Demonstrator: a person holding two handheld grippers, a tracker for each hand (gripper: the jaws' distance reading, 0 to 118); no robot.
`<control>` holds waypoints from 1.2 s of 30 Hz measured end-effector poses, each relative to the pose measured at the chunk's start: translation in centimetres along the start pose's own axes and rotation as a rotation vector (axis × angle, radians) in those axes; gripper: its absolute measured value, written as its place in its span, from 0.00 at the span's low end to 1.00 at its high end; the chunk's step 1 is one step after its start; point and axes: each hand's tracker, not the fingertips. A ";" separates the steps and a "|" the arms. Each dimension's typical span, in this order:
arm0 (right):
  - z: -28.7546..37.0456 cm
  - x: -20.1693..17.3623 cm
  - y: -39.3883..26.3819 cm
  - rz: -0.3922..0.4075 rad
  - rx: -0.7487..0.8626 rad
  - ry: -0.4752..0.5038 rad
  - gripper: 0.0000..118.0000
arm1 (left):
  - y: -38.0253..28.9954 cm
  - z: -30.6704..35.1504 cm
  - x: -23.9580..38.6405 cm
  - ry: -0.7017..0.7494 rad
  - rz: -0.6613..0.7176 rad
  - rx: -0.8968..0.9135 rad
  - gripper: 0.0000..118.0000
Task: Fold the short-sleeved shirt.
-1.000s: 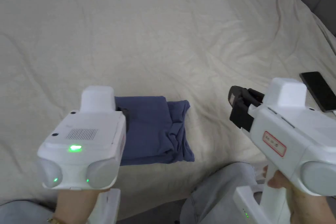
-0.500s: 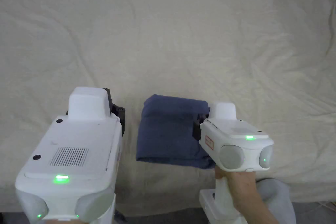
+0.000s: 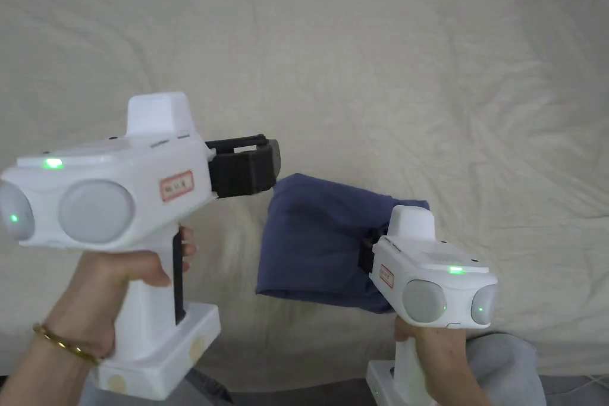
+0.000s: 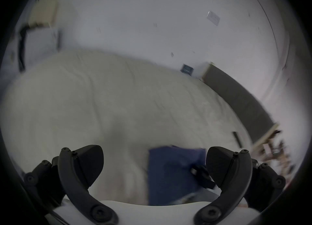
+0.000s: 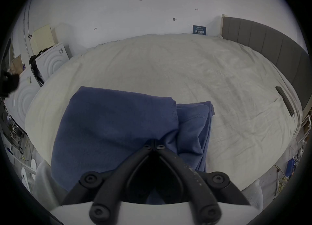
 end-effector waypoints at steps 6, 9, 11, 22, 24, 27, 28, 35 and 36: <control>-0.3 0.5 0.2 -0.010 -0.009 0.021 0.01 | -1.8 -8.0 -7.6 -0.366 0.315 -0.336 1.00; -0.4 0.7 0.4 -0.002 -0.013 0.027 0.01 | -3.9 -10.3 -9.2 -0.374 0.394 -0.385 1.00; -0.6 0.8 0.4 -0.004 -0.018 0.032 0.01 | -4.9 -11.4 -9.4 -0.419 0.418 -0.426 1.00; 1.5 0.9 2.3 -0.002 0.041 0.036 0.01 | -5.7 -14.7 -3.7 -0.364 0.338 -0.491 0.50; 3.6 1.3 3.5 -0.024 0.115 0.064 0.01 | -5.5 -15.1 -2.5 -0.205 0.270 -0.532 0.22; 7.3 2.0 5.3 0.002 0.218 0.070 0.01 | -3.9 -14.3 -1.9 -0.209 0.329 -0.544 0.22; 8.7 2.3 5.9 0.015 0.255 0.063 0.01 | -3.3 -13.9 -1.5 -0.203 0.308 -0.540 0.21; 13.8 3.9 7.5 0.001 0.355 0.053 0.01 | 2.4 -7.3 -8.0 -0.061 0.265 -0.471 0.21; 14.0 4.0 7.5 -0.005 0.359 0.056 0.01 | 3.5 -5.9 -10.0 -0.004 0.244 -0.458 0.21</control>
